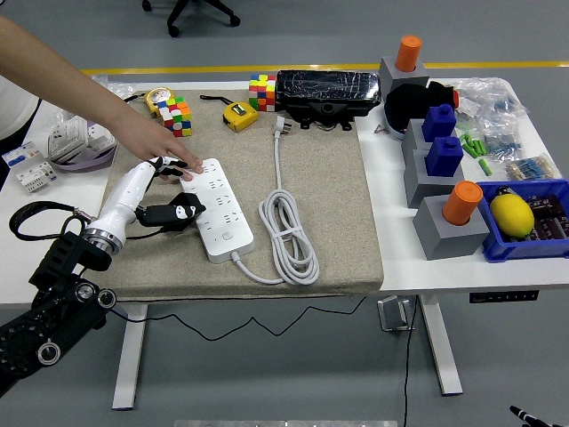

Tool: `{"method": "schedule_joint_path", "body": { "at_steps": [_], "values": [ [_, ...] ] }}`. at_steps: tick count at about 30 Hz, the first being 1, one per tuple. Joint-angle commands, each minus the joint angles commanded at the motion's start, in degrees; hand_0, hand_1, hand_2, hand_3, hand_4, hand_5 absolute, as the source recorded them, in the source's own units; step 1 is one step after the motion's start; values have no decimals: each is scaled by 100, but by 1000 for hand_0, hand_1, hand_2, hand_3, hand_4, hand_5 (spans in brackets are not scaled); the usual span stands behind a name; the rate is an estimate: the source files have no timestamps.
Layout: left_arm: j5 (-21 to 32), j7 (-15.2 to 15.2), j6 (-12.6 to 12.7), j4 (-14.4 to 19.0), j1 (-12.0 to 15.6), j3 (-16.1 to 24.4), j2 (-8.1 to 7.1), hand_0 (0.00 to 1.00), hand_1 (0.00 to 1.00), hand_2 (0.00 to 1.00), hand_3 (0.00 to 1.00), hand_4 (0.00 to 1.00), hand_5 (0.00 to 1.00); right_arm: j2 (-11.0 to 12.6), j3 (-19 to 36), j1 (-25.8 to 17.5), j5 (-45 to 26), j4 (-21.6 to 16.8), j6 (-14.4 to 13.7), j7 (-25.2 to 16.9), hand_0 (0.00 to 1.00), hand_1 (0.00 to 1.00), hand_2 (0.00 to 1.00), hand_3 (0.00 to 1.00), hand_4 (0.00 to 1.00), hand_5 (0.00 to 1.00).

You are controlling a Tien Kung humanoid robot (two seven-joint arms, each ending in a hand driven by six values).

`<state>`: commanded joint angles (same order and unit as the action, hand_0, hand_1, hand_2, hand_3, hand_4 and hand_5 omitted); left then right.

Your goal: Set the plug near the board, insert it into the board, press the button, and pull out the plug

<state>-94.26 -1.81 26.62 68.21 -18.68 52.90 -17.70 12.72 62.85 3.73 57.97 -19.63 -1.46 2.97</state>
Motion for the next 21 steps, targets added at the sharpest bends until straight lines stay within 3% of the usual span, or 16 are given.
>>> {"method": "schedule_joint_path", "body": {
  "at_steps": [7, 8, 14, 21],
  "values": [
    [-355, 172, 292, 491, 476, -28, -218, 754, 758, 732, 734, 978, 494, -8, -1, -7, 15, 0, 1, 2, 650, 647, 640, 566, 987, 555],
    [-371, 204, 286, 528, 523, -22, -235, 770, 783, 746, 751, 929, 496, -10, 0, -9, 16, -1, 1, 2, 651, 647, 641, 567, 987, 556],
    [-396, 320, 79, 685, 748, -35, -304, 768, 784, 742, 748, 911, 503, -9, 13, -10, 27, -7, -2, 0, 652, 647, 641, 567, 987, 556],
    [-410, 401, -164, 720, 700, -144, -280, 767, 784, 744, 743, 904, 502, -4, 26, -1, 35, -30, -5, -1, 651, 647, 640, 567, 987, 555]
  ]
}}
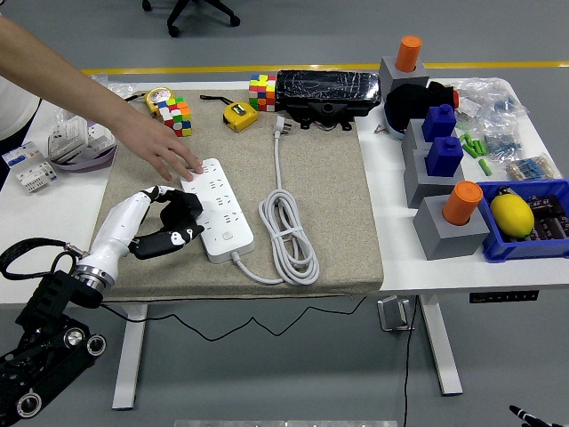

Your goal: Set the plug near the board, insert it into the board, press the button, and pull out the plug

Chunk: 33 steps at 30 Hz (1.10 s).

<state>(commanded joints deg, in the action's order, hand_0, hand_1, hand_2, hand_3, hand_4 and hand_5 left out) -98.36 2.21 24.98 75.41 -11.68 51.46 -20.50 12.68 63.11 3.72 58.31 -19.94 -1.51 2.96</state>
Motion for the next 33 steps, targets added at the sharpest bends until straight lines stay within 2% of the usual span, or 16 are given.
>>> {"method": "schedule_joint_path", "body": {
  "at_steps": [8, 22, 33],
  "values": [
    [17, 95, -228, -80, -192, -169, 40, 768, 782, 740, 737, 896, 506, -4, -16, -11, -5, 11, 1, 4, 651, 646, 640, 567, 988, 555],
    [19, 174, -303, -187, -608, -429, 194, 767, 776, 732, 725, 886, 502, -5, -30, 1, -17, 4, 1, 2, 651, 646, 640, 567, 989, 557],
    [40, 237, -375, -260, -701, -577, 227, 764, 773, 729, 719, 883, 502, 6, -63, 3, -26, 7, 1, 3, 651, 646, 640, 567, 988, 557]
  ]
}}
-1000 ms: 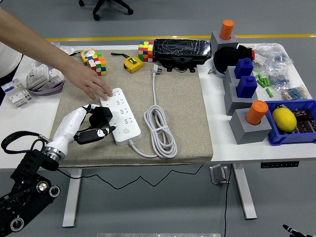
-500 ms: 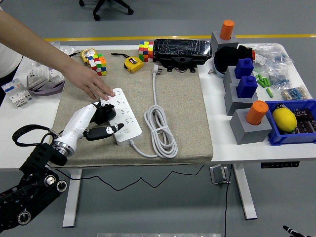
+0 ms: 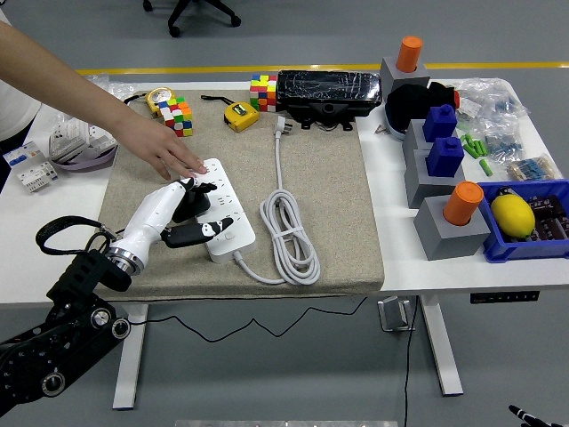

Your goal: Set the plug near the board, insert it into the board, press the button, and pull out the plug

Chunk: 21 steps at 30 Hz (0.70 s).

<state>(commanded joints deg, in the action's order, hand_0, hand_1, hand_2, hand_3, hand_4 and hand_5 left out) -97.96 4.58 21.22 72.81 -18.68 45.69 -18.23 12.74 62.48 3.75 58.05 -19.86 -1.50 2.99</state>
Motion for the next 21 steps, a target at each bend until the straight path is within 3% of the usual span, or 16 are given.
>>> {"method": "schedule_joint_path", "body": {
  "at_steps": [14, 21],
  "values": [
    [72, -86, 34, 56, -125, -120, 51, 755, 759, 721, 705, 877, 508, 10, -20, 9, -6, -9, -1, -5, 651, 646, 640, 567, 989, 557],
    [94, -261, 229, 622, 22, -8, -57, 738, 726, 695, 693, 874, 502, 9, 0, -29, 12, -5, -4, -2, 651, 646, 640, 567, 989, 557]
  ]
}}
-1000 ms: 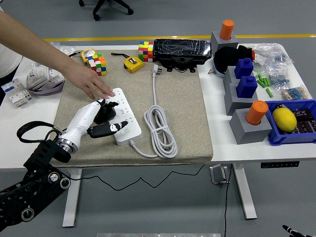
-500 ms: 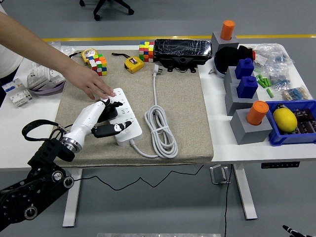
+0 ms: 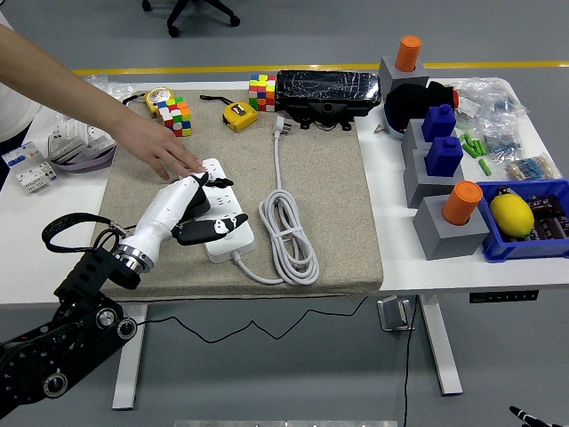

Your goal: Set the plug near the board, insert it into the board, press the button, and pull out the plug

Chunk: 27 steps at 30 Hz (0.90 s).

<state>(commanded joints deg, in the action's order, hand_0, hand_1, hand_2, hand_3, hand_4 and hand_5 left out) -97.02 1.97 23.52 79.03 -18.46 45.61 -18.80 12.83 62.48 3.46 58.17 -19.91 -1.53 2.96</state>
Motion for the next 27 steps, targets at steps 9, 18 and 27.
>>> {"method": "schedule_joint_path", "body": {
  "at_steps": [9, 18, 27],
  "values": [
    [-74, 611, -825, 1087, 248, 183, -187, 458, 530, 567, 681, 873, 491, -21, 29, -24, 9, -3, 2, 1, 651, 646, 640, 567, 989, 557],
    [-653, 2054, -2312, 1439, 263, 197, -233, 133, 89, 169, 777, 878, 513, -20, 27, -20, 7, -6, 2, 3, 650, 646, 640, 567, 989, 557],
    [-537, 2378, -2594, 1313, 235, 182, -211, 90, 73, 145, 845, 882, 510, -16, 13, -27, 2, -11, 3, 4, 650, 646, 640, 567, 988, 556]
  ]
}}
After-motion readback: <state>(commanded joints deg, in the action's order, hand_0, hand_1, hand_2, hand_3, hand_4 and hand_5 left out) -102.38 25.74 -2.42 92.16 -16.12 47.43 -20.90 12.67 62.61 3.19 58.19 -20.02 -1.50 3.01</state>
